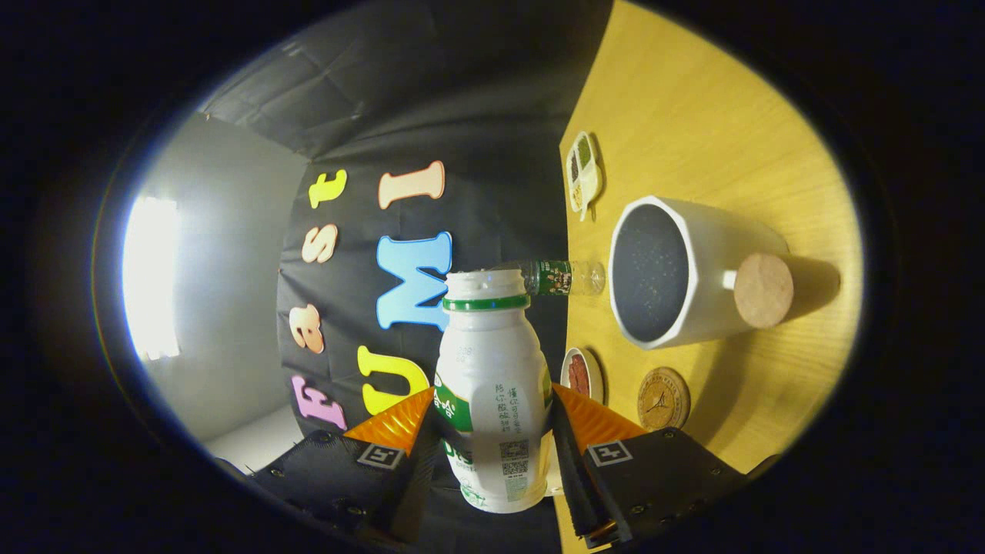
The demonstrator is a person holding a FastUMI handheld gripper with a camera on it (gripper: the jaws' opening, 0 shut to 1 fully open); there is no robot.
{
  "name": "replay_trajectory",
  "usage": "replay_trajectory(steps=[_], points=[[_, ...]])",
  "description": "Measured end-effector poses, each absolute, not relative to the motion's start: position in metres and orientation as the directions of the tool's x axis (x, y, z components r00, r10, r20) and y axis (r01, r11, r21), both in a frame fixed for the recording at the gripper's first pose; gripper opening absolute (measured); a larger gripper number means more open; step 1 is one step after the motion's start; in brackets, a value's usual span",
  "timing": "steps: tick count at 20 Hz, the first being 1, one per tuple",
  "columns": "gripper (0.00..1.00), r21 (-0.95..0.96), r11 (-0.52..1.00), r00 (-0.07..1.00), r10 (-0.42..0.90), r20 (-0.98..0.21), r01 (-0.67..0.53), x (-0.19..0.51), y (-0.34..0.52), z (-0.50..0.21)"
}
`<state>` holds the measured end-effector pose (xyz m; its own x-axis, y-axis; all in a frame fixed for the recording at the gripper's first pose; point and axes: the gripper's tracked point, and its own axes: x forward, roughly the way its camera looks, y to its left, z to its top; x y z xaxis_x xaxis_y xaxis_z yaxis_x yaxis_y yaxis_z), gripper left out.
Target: Take the bottle from table, then pour the juice into the cup, finally place the bottle on the coaster
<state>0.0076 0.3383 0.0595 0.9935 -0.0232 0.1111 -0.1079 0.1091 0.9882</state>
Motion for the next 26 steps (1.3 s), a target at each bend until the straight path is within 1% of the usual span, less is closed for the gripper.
replay_trajectory(steps=[3,6,9,11,15,19,26], points=[[0.72,0.952,0.299,0.997,-0.033,0.073,-0.059,0.0,0.335,0.049],[0.72,0.866,0.499,0.997,-0.047,0.064,-0.032,-0.008,0.331,0.05],[0.72,0.701,0.713,0.997,-0.066,0.05,0.012,-0.007,0.331,0.052],[0.72,0.575,0.817,0.996,-0.081,0.043,0.042,-0.003,0.334,0.056],[0.72,0.37,0.925,0.992,-0.112,0.052,0.085,0.021,0.34,0.066],[0.72,0.17,0.976,0.989,-0.142,0.042,0.133,0.04,0.346,0.063],[0.72,0.06,0.993,0.995,-0.098,-0.013,0.098,0.071,0.369,0.036]])
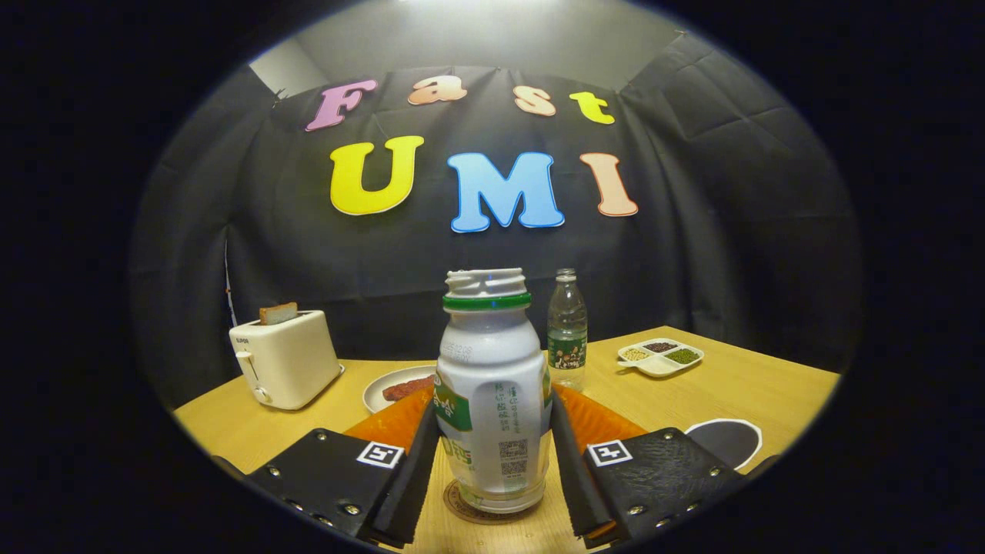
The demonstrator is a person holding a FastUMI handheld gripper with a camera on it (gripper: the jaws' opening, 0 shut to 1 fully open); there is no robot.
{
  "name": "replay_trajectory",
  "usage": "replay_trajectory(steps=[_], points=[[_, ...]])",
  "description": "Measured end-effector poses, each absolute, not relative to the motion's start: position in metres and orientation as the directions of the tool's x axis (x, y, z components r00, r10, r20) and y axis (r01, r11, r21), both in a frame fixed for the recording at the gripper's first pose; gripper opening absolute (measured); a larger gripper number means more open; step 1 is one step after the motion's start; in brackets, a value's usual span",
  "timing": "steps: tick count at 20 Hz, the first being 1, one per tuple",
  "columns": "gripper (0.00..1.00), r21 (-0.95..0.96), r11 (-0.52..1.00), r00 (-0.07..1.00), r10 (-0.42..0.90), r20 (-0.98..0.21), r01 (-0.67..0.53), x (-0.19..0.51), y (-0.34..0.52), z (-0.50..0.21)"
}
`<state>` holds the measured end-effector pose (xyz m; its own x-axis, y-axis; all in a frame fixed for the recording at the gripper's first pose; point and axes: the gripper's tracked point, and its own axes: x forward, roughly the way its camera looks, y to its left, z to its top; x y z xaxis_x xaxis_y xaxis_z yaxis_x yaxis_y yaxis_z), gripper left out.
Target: Take the bottle from table, then pour the juice into the cup, finally place the bottle on the coaster
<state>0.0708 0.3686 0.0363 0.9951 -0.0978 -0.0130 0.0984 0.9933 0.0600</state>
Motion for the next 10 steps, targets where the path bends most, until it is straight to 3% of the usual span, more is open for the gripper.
replay_trajectory(steps=[10], points=[[0.72,0.048,0.997,0.997,-0.061,-0.056,0.064,0.084,0.375,0.014]])
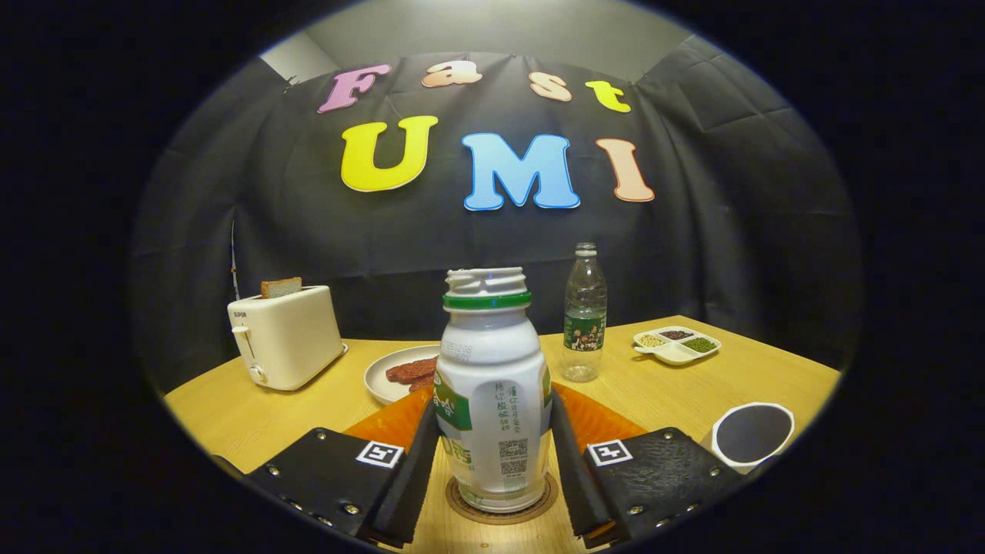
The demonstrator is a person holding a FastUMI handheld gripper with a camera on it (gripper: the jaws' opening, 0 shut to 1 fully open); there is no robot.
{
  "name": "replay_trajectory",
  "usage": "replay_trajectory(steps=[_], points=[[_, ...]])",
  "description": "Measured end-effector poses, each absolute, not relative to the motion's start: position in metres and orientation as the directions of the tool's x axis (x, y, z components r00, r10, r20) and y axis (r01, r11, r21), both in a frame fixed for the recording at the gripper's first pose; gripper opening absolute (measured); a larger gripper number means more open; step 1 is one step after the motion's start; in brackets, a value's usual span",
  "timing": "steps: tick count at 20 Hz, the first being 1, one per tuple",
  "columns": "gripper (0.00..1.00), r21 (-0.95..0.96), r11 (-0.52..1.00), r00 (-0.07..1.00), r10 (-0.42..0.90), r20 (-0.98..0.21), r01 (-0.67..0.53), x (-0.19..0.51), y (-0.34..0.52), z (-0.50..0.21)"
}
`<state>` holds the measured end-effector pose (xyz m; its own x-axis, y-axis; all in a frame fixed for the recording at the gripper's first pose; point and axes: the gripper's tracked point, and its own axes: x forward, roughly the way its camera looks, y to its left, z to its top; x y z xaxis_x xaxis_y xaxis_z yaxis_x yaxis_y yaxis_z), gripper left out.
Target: Take the bottle from table, then pour the juice into the cup, finally place the bottle on the coaster
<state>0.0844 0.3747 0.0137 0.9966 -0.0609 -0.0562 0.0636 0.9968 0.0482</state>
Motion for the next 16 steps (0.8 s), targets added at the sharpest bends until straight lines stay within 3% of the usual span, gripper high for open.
replay_trajectory(steps=[7,10,11,13,16], points=[[0.72,0.085,0.994,0.998,-0.06,-0.026,0.062,0.081,0.37,0.014],[0.77,0.083,0.994,0.997,-0.073,-0.023,0.075,0.078,0.367,0.014],[0.79,0.082,0.994,0.997,-0.072,-0.014,0.073,0.077,0.367,0.018],[0.99,0.105,0.993,0.999,-0.053,0.008,0.052,0.076,0.37,0.025],[0.99,0.156,0.988,0.997,-0.032,0.067,0.021,0.071,0.367,0.049]])
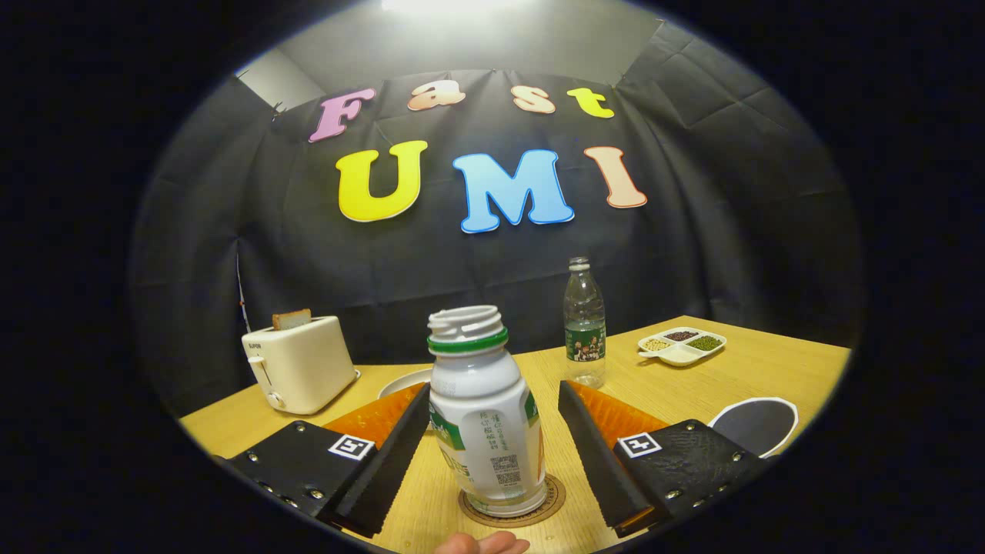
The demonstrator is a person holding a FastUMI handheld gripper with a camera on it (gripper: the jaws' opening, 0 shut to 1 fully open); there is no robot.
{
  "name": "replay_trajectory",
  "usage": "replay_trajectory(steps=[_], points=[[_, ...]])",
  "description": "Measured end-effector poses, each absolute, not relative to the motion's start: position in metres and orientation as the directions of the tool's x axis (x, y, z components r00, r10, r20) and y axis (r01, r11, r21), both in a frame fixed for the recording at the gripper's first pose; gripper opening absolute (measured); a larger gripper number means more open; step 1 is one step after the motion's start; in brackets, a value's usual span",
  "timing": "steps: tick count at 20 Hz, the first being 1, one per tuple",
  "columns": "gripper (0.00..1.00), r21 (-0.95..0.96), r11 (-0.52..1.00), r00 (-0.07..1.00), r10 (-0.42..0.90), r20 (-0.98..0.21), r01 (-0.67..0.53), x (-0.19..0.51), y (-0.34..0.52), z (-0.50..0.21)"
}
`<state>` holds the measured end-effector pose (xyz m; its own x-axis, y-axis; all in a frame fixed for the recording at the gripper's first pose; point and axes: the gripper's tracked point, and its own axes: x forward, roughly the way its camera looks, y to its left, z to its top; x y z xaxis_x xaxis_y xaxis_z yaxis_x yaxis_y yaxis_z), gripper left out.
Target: Take the bottle from table, then pour the juice into the cup, finally place the bottle on the coaster
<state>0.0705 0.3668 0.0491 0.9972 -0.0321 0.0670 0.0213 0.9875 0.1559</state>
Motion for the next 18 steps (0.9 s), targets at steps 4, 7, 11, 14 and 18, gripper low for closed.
replay_trajectory(steps=[4,7,11,14,18], points=[[0.99,0.181,0.983,0.983,-0.04,0.179,0.007,0.054,0.36,0.101],[0.99,0.161,0.987,0.965,-0.054,0.255,0.013,0.039,0.354,0.142],[0.99,0.15,0.988,0.945,-0.071,0.319,0.024,0.022,0.347,0.176],[0.99,0.119,0.993,0.94,-0.055,0.337,0.015,0.011,0.345,0.186],[0.99,0.112,0.994,0.945,-0.031,0.326,-0.006,-0.01,0.326,0.19]])
